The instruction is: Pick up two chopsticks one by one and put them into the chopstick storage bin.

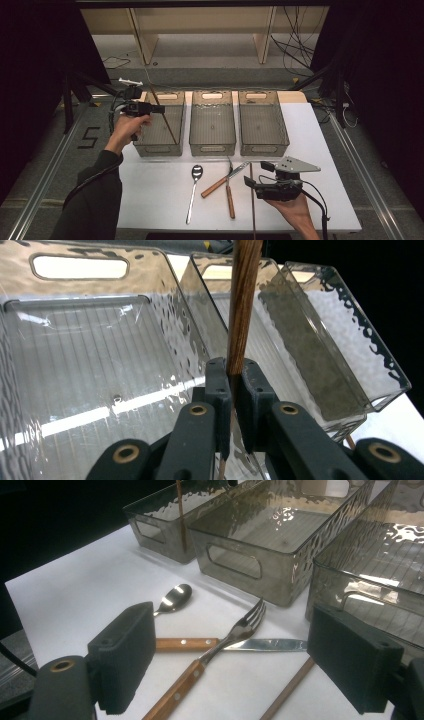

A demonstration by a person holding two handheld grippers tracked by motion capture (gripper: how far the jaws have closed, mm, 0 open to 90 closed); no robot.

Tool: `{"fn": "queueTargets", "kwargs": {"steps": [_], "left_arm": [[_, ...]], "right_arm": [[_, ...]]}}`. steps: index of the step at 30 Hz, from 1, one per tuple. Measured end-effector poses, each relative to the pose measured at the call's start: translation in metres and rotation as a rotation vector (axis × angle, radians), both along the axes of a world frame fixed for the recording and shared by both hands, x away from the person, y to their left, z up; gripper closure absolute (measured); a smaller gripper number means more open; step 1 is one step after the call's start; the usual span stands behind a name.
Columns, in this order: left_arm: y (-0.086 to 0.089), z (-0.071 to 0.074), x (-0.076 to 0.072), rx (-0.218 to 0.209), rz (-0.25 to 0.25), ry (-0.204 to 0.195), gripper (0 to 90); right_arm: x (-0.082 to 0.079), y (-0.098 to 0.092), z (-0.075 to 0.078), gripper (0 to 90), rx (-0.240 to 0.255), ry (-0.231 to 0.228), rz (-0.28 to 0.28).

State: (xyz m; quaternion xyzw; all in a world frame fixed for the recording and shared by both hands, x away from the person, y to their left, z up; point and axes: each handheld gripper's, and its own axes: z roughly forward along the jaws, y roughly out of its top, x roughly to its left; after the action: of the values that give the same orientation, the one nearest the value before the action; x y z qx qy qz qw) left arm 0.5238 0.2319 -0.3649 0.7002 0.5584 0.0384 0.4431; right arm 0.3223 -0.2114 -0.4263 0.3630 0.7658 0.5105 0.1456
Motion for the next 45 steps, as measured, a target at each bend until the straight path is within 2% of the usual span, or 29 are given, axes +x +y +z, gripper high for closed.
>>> {"fn": "queueTargets", "kwargs": {"steps": [1,10,11,12,13,14,17,19,22,25,29,33,35,36,38,41,42,43,44,45], "left_arm": [[-0.001,-0.002,0.002,-0.002,0.002,0.012,84.0],[-0.006,-0.007,0.006,0.010,0.011,0.030,83.0],[-0.007,-0.007,0.007,0.015,0.016,0.028,77.9],[-0.009,-0.008,0.008,0.023,0.023,0.030,77.9],[-0.010,-0.009,0.009,0.032,0.033,0.037,63.8],[-0.012,-0.010,0.010,0.043,0.039,0.047,63.8],[-0.019,-0.013,0.013,0.107,0.041,0.069,41.2],[-0.024,-0.014,0.014,0.146,0.039,0.071,29.7],[-0.029,-0.015,0.015,0.188,0.038,0.079,20.5],[-0.032,-0.016,0.016,0.203,0.031,0.088,20.1],[-0.032,-0.016,0.014,0.196,0.030,0.088,19.7],[-0.029,-0.014,0.009,0.173,0.028,0.079,19.8],[-0.027,-0.012,0.003,0.137,0.028,0.064,19.8],[-0.026,-0.011,-0.001,0.118,0.029,0.050,19.7],[-0.028,-0.009,-0.009,0.121,0.015,0.033,19.7],[-0.028,-0.006,-0.023,0.101,0.010,-0.007,19.7],[-0.029,-0.007,-0.028,0.103,0.010,-0.017,19.7],[-0.029,-0.007,-0.032,0.107,0.005,-0.022,19.7],[-0.030,-0.008,-0.037,0.107,0.001,-0.033,19.7],[-0.030,-0.009,-0.041,0.107,-0.002,-0.041,19.7]], "right_arm": [[0.000,0.000,0.000,20.2,0.000,-0.001,0.001],[0.000,0.000,0.000,20.6,0.001,-0.001,0.001],[0.000,0.000,0.000,20.7,0.002,-0.001,0.002],[0.000,0.000,0.000,20.7,0.002,-0.001,0.002],[0.000,0.000,0.000,20.8,0.003,-0.001,0.003],[0.000,0.000,0.000,20.8,0.003,-0.001,0.003],[0.000,0.000,0.000,21.1,0.002,-0.001,0.006],[0.000,0.000,0.000,21.2,0.001,-0.001,0.008],[0.000,0.000,0.000,21.3,0.002,-0.002,0.011],[0.000,0.000,0.000,21.3,0.002,-0.002,0.012],[0.000,0.000,0.000,21.3,0.003,-0.002,0.013],[0.000,0.000,0.000,21.3,-0.001,0.007,0.010],[-0.001,0.001,0.000,21.3,-0.012,0.012,0.007],[-0.001,0.002,0.000,21.3,-0.022,0.015,0.002],[-0.001,0.005,0.001,21.5,-0.062,0.043,-0.022],[-0.001,0.006,0.001,22.1,-0.087,0.064,-0.042],[-0.001,0.007,0.001,22.1,-0.104,0.067,-0.045],[-0.002,0.009,0.000,22.2,-0.145,0.090,-0.061],[-0.002,0.009,0.000,22.2,-0.145,0.090,-0.061],[-0.002,0.010,0.000,22.3,-0.165,0.099,-0.066]]}}
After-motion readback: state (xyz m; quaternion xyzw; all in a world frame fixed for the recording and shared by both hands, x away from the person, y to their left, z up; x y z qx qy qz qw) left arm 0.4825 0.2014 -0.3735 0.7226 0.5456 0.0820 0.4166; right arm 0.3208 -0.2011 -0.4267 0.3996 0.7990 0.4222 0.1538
